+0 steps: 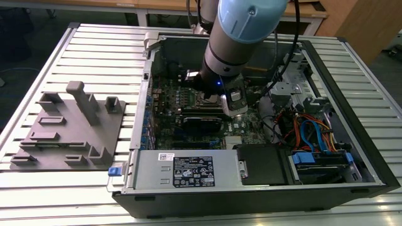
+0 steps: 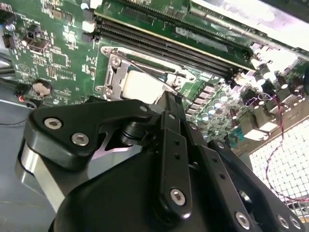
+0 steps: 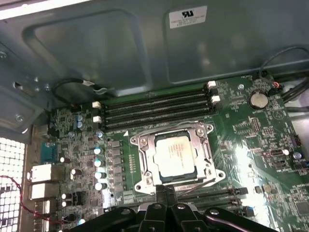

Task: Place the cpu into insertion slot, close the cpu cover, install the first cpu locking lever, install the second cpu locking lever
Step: 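Install the second cpu locking lever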

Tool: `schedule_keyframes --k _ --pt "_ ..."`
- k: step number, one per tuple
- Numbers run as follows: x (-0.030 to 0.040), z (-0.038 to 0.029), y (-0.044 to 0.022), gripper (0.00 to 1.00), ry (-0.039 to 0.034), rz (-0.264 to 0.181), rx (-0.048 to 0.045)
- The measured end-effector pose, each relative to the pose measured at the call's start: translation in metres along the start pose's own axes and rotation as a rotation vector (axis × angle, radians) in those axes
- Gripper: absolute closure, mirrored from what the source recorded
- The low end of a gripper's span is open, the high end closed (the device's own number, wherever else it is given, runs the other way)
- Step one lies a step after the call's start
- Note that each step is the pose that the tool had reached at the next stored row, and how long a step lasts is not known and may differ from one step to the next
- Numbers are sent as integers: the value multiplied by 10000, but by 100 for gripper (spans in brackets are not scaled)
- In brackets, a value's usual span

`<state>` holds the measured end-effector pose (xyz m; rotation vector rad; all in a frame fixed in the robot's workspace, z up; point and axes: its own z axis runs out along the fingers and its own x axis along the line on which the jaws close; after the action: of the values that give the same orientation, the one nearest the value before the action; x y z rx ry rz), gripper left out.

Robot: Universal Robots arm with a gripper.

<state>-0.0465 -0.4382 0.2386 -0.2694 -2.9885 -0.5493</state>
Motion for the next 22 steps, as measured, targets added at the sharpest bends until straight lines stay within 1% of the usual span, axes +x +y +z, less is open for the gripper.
schedule_keyframes --k 2,3,5,8,9,10,18,19,20,22 --pt "0 2 -1 90 20 -4 -88" --pt "-1 3 -1 90 35 -9 -160" --pt "-1 4 -1 90 92 -17 -394" --pt "-3 9 -3 90 207 -15 -712" --pt "-4 12 -4 90 233 -17 -796" --pt "-4 17 -6 90 242 -18 -840" --pt "-3 42 -15 90 245 -19 -846" --pt "-4 45 -16 90 243 -19 -835" --pt "-4 47 -17 90 231 -13 -774" --pt "-4 50 -17 90 171 7 -468"
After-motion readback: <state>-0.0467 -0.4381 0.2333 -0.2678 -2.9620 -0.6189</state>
